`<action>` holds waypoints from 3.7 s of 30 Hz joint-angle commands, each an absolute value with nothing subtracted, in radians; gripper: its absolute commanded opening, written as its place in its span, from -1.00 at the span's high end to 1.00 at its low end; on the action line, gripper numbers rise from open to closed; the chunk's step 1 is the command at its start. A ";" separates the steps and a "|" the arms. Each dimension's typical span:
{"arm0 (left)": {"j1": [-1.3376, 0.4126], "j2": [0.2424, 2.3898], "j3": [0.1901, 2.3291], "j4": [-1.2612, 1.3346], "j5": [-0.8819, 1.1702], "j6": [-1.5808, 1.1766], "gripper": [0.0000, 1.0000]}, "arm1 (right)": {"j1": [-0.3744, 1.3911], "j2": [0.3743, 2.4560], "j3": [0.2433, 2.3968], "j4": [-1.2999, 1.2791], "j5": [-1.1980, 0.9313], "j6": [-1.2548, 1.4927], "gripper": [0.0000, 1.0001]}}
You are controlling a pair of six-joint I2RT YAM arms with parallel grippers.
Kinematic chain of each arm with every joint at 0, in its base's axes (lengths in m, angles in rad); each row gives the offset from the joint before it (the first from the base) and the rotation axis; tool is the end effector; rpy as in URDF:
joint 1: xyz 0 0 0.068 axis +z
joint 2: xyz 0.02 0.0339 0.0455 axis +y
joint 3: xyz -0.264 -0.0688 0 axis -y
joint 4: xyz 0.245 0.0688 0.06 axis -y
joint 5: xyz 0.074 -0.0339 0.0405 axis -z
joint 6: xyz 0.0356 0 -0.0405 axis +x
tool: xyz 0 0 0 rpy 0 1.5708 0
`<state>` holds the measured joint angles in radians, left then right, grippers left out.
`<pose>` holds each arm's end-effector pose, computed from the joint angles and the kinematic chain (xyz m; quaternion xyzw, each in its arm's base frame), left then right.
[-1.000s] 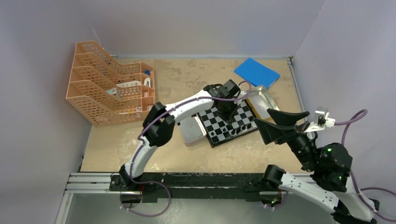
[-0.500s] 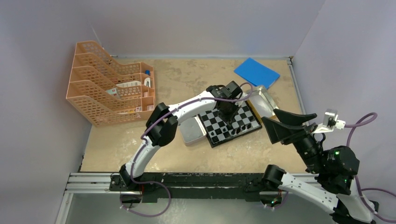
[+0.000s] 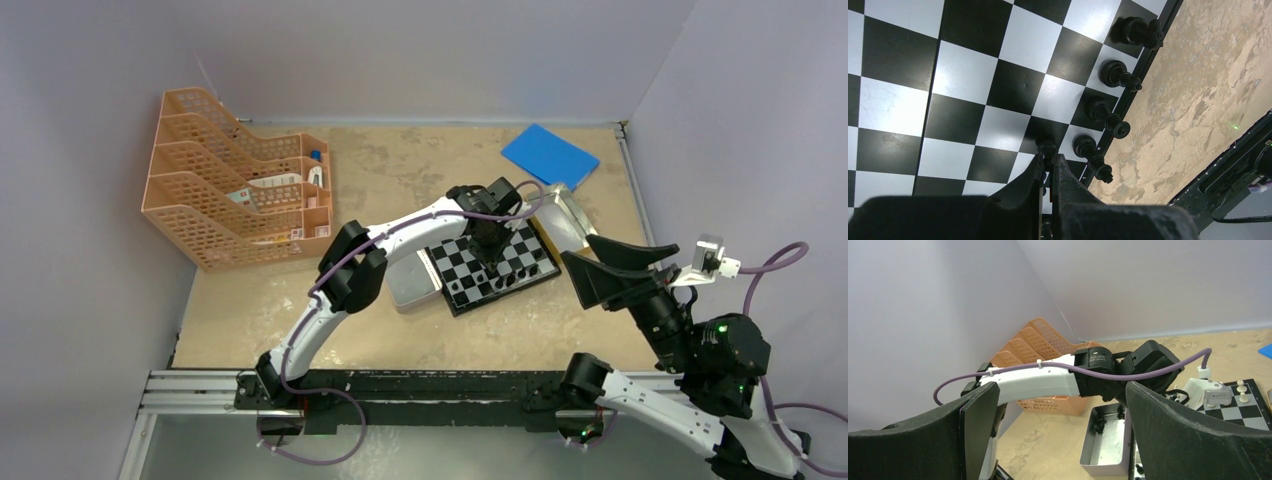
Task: Set up the chess pieces on the board
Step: Place the chess piece on the chessboard.
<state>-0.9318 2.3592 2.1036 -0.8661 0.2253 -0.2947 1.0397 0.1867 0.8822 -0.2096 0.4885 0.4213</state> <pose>0.2958 -0.4114 0.1978 0.3272 0.9121 -0.2170 0.1179 0.0162 -0.0055 0.4148 0.0449 0.5402 0.4615 0.7023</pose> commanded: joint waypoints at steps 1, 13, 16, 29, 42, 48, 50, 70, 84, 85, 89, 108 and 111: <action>-0.936 2.369 2.154 -0.874 0.207 -0.279 0.98 | 1.052 0.159 0.913 -0.190 0.509 0.430 -0.98; -0.939 2.382 2.167 -0.888 0.213 -0.276 0.79 | 1.052 0.156 0.905 -0.191 0.505 0.431 -0.98; -0.940 2.382 2.169 -0.885 0.221 -0.271 0.73 | 1.052 0.155 0.901 -0.199 0.505 0.434 -0.98; -0.942 2.388 2.197 -0.876 0.225 -0.249 0.55 | 1.051 0.172 0.896 -0.189 0.493 0.421 -0.98; -0.942 2.395 2.183 -0.872 0.238 -0.250 0.61 | 1.052 0.173 0.890 -0.189 0.485 0.419 -0.98; -0.942 2.396 2.180 -0.875 0.226 -0.246 0.56 | 1.052 0.171 0.892 -0.190 0.482 0.419 -0.98; -0.942 2.397 2.180 -0.883 0.223 -0.243 0.52 | 1.052 0.170 0.893 -0.190 0.482 0.419 -0.98; -0.947 2.398 2.151 -0.898 0.191 -0.230 0.53 | 1.051 0.151 0.894 -0.198 0.476 0.426 -0.98; -0.953 2.412 2.149 -0.868 0.199 -0.219 0.75 | 1.051 0.152 0.891 -0.199 0.476 0.425 -0.98; -0.953 2.413 2.150 -0.868 0.199 -0.219 0.75 | 1.051 0.153 0.892 -0.199 0.476 0.424 -0.98; -0.953 2.410 2.149 -0.875 0.195 -0.219 0.75 | 1.052 0.154 0.891 -0.200 0.476 0.421 -0.98; -0.953 2.367 2.153 -0.838 0.190 -0.233 0.44 | 1.051 0.156 0.879 -0.214 0.509 0.401 -0.98; -0.953 2.332 2.142 -0.805 0.194 -0.245 0.41 | 1.052 0.162 0.876 -0.221 0.533 0.411 -0.97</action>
<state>-0.9459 2.4065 2.1468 -0.8707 0.1913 -0.2428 1.0397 0.1806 0.8745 -0.2386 0.4889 0.4187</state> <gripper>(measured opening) 0.285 0.987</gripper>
